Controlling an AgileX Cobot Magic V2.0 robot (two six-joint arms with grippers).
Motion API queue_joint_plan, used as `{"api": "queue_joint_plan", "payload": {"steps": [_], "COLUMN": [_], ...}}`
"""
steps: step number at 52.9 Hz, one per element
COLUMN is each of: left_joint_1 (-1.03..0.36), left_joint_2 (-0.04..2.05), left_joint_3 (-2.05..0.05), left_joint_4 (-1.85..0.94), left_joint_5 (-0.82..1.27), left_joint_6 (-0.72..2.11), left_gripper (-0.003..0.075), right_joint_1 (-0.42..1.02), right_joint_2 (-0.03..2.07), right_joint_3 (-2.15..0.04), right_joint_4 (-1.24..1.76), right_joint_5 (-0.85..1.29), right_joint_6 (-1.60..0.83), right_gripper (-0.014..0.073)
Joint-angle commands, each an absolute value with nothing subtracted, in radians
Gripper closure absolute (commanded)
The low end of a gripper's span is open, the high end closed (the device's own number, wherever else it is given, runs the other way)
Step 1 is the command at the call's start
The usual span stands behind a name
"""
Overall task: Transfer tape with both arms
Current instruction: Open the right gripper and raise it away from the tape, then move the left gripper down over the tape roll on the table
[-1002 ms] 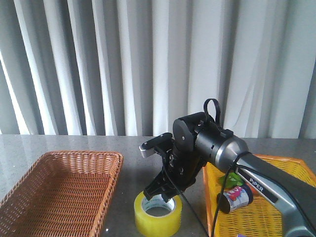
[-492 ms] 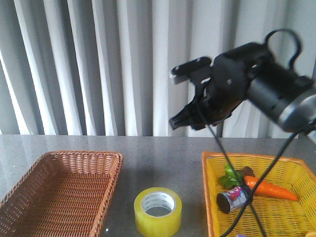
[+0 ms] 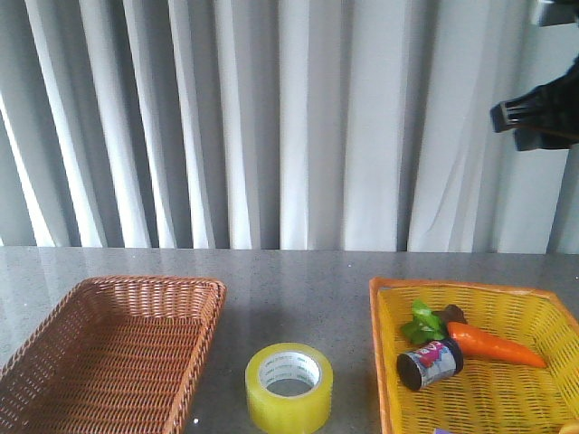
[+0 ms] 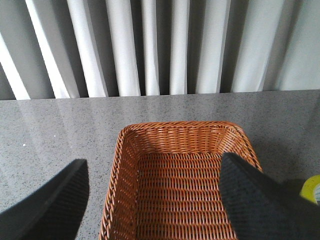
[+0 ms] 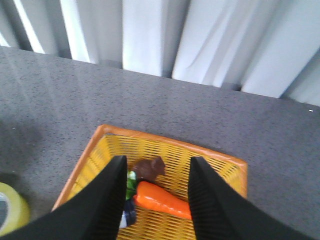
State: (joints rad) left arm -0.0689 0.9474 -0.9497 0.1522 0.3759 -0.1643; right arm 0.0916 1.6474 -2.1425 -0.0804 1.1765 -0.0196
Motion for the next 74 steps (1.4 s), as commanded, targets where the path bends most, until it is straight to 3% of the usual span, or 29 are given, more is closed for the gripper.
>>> {"api": "queue_joint_plan", "payload": {"steps": [1,14,23,46,61,74], "left_joint_1": [-0.074,-0.088,-0.105,-0.152,-0.152,-0.201], "left_joint_2": [0.939,0.939,0.939,0.943,1.110,1.368], "left_joint_3": [-0.984,-0.984,-0.984,-1.002,-1.340,-1.670], "left_joint_4": [0.146,0.145,0.146,0.137,-0.015,-0.367], "left_joint_5": [0.303,0.280,0.274,0.172,0.382,0.681], "left_joint_6": [-0.166,-0.167,-0.166,-0.177,-0.155,0.153], "left_gripper": [0.0204,0.0204,0.0204,0.0204,0.0204,0.0204], "right_joint_1": [0.023,-0.082,-0.085,-0.085,-0.085,-0.085], "right_joint_2": [1.540,1.395,1.321,1.294,1.292,1.292], "right_joint_3": [-2.066,-1.809,-1.733,-1.733,-1.733,-1.733], "right_joint_4": [-0.085,-0.086,-0.078,-0.015,-0.026,-0.027], "right_joint_5": [1.062,0.901,0.817,0.849,0.855,0.855], "right_joint_6": [-0.055,-0.100,-0.099,-0.084,-0.083,-0.083], "right_gripper": [0.0377,0.0609,0.0603,0.0602,0.0602,0.0602]}}
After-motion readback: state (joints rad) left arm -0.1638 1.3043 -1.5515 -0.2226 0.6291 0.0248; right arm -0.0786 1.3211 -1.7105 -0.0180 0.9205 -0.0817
